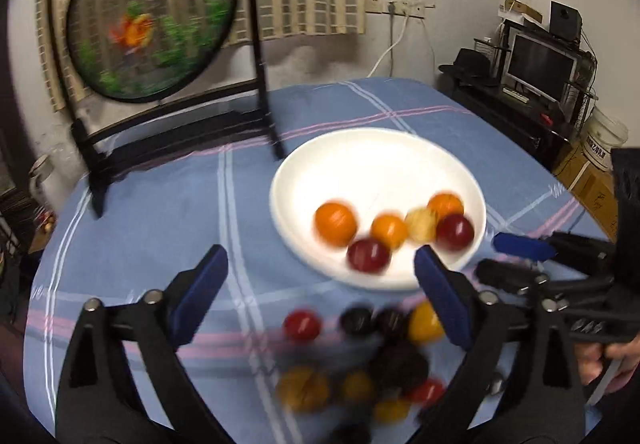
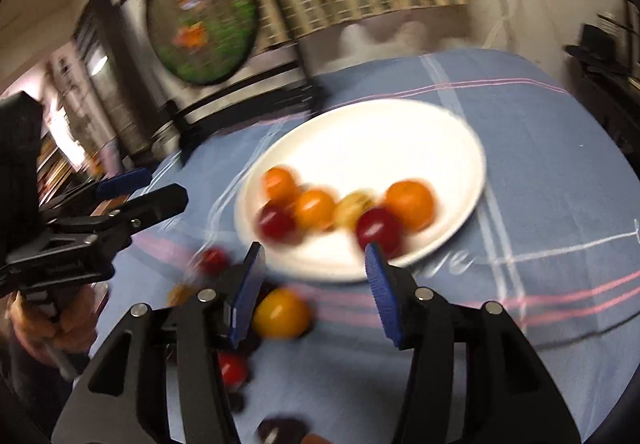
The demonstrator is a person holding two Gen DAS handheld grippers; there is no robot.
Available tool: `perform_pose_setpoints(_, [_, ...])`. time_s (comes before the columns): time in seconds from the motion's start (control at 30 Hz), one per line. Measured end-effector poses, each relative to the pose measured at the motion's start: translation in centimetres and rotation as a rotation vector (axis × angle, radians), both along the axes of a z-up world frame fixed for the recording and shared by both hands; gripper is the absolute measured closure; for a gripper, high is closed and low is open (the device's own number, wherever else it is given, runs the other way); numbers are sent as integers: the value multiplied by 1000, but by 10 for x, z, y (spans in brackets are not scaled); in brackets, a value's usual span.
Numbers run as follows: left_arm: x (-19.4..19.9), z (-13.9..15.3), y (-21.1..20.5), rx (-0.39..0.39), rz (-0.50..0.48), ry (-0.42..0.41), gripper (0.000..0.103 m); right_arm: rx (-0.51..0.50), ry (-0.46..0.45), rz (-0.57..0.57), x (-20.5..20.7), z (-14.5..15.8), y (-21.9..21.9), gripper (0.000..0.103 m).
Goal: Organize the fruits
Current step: 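Place both red fruits on the white plate and open both tools, then grasp a dark purple plum with the right tool while the left grasps another dark plum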
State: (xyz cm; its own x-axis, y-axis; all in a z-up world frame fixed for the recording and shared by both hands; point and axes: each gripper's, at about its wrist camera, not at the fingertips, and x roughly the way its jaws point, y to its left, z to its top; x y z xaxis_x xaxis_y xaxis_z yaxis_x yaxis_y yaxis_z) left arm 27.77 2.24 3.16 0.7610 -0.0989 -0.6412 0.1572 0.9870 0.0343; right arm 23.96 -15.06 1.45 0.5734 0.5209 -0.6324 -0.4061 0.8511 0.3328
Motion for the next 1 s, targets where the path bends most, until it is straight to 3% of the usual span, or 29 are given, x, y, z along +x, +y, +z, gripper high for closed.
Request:
perform_pose_setpoints(0.17, [-54,-29,32,-61,40,40,6,-83,41,27,-42,-18,3,51])
perform_pose_setpoints(0.3, [-75,-51,46,-129,32,94,6,-157,73,61,-56,-25,15,51])
perform_pose_setpoints(0.5, [-104,-59,44,-139,-16,87,6,-188,109,82,-62,-37,22,52])
perform_pose_setpoints(0.63, [-110,-62,40,-143,-36,89,7,-203,116,93,-64,-40,24,59])
perform_pose_setpoints(0.8, [-110,-66,33,-122,-64,102,19,-212,121,86,-64,-42,24,62])
perform_pose_setpoints(0.87, [-109,-68,29,-121,-79,116,28,-228,114,80,-65,-42,24,72])
perform_pose_setpoints(1.0, [-105,-76,23,-108,-103,146,43,-207,125,78,-63,-43,21,74])
